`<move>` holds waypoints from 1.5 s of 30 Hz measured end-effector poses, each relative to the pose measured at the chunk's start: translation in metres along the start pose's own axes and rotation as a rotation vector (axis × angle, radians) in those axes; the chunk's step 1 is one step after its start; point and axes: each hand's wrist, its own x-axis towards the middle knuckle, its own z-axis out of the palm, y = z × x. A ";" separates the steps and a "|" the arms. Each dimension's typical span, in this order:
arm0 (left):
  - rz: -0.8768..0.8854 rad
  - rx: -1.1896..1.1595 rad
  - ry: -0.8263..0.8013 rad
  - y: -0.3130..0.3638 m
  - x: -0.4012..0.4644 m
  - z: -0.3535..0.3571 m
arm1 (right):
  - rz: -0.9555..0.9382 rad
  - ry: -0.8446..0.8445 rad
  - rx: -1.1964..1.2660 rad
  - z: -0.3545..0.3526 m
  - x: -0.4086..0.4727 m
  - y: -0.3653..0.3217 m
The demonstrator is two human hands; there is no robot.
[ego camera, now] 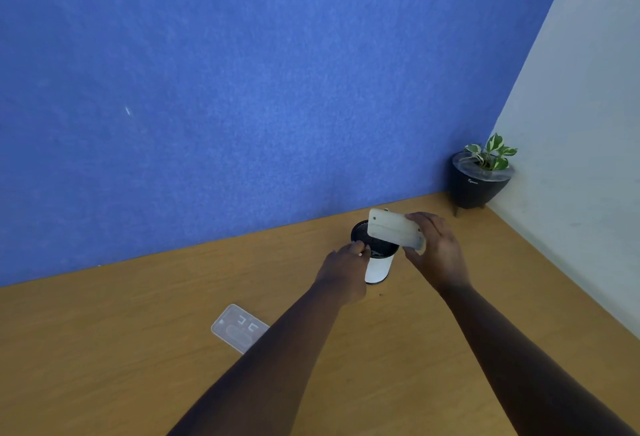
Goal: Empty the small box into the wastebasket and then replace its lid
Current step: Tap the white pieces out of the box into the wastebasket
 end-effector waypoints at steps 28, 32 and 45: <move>-0.013 0.090 0.059 0.006 0.023 -0.009 | -0.280 0.048 -0.159 -0.004 0.003 0.001; -0.008 0.093 0.070 0.005 0.023 -0.008 | -0.277 0.063 -0.160 -0.002 0.005 -0.001; -0.046 0.029 0.081 0.004 0.024 -0.006 | -0.315 0.055 -0.198 0.003 0.006 0.005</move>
